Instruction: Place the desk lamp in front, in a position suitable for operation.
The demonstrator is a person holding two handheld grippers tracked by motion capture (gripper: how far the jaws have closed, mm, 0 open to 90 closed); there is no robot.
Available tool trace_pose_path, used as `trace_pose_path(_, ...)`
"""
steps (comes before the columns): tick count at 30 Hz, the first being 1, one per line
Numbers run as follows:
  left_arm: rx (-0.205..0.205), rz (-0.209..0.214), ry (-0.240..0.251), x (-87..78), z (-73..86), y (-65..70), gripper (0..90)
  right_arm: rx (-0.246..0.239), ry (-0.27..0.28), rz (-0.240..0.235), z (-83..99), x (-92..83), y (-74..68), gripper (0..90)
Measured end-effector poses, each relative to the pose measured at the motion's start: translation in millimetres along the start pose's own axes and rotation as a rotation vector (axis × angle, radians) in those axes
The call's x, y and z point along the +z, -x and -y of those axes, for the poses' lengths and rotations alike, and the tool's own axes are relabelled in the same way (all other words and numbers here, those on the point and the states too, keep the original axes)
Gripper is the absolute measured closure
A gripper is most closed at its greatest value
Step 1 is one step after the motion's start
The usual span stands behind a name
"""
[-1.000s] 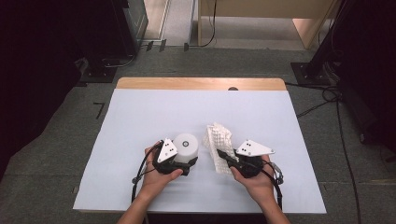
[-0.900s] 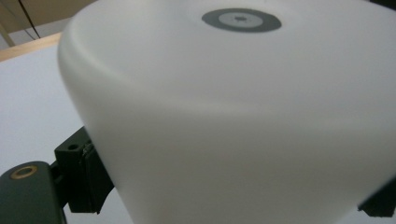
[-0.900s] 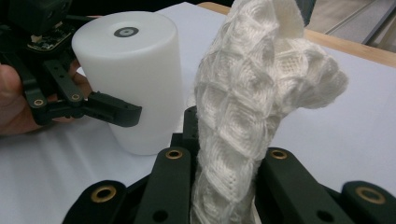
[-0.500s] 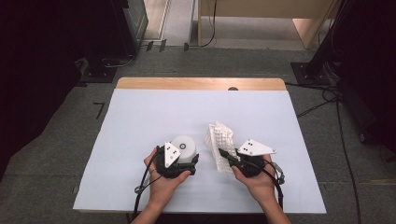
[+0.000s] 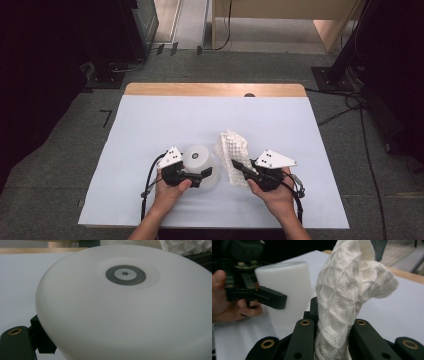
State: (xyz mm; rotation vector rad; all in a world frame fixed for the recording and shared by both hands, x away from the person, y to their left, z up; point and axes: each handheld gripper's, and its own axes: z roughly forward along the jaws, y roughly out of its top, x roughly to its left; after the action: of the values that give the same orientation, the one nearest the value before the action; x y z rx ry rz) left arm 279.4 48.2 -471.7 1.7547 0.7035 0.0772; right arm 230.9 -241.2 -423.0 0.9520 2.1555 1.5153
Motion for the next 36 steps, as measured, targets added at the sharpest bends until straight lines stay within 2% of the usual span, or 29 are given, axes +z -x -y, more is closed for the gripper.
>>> trace_pose_path(1,-0.01,0.048,0.002,-0.7,-0.3,-0.5,8.2,-0.008,0.011,-0.014,-1.8,-0.2,-3.0,79.3)
trace_pose_path(4,0.003,0.129,-0.002,-0.6,-3.2,2.9,8.3,-0.042,0.04,-0.036,-5.9,1.5,-11.8,79.3)
trace_pose_path(6,-0.003,0.175,0.0,0.6,-5.0,6.3,8.3,-0.056,0.053,-0.045,-6.9,3.9,-16.7,79.2)
trace_pose_path(10,-0.019,0.207,0.014,-1.2,-8.4,6.5,8.3,-0.077,0.021,-0.074,-4.0,11.7,-23.1,79.3)
trace_pose_path(13,-0.043,0.195,0.035,-6.8,-10.4,1.4,8.3,-0.088,-0.05,-0.091,2.3,19.2,-24.7,79.3)
trace_pose_path(16,-0.077,0.201,0.059,-12.4,-11.9,-4.2,8.4,-0.13,-0.124,-0.093,10.5,25.3,-24.3,79.3)
trace_pose_path(17,-0.083,0.204,0.062,-13.1,-12.3,-4.5,8.3,-0.133,-0.132,-0.091,11.3,25.6,-24.0,79.3)
trace_pose_path(20,-0.056,0.202,0.035,-9.5,-11.9,-0.6,8.3,-0.114,-0.092,-0.09,5.7,22.6,-23.7,79.3)
trace_pose_path(23,-0.012,0.181,-0.015,-1.4,-9.7,8.5,8.3,-0.126,-0.037,-0.081,-2.8,17.4,-27.2,79.2)
trace_pose_path(25,-0.007,0.175,-0.02,0.7,-9.8,10.8,8.3,-0.121,-0.01,-0.078,-5.4,14.5,-27.4,79.2)
trace_pose_path(27,-0.004,0.166,-0.015,-0.6,-10.8,10.0,8.3,-0.108,-0.023,-0.089,-3.5,14.7,-24.7,79.2)
trace_pose_path(29,-0.005,0.149,-0.009,-3.6,-12.1,7.7,8.3,-0.096,-0.064,-0.106,2.2,18.6,-22.4,79.2)
trace_pose_path(32,-0.023,0.141,0.005,-7.6,-13.2,3.9,8.3,-0.11,-0.135,-0.117,9.1,24.9,-21.8,79.3)
trace_pose_path(34,-0.018,0.146,0.005,-7.4,-13.1,4.8,8.3,-0.123,-0.126,-0.121,7.7,23.5,-21.4,79.3)
trace_pose_path(36,-0.006,0.15,-0.01,-3.5,-11.4,7.4,8.3,-0.119,-0.088,-0.116,2.4,18.7,-20.4,79.3)
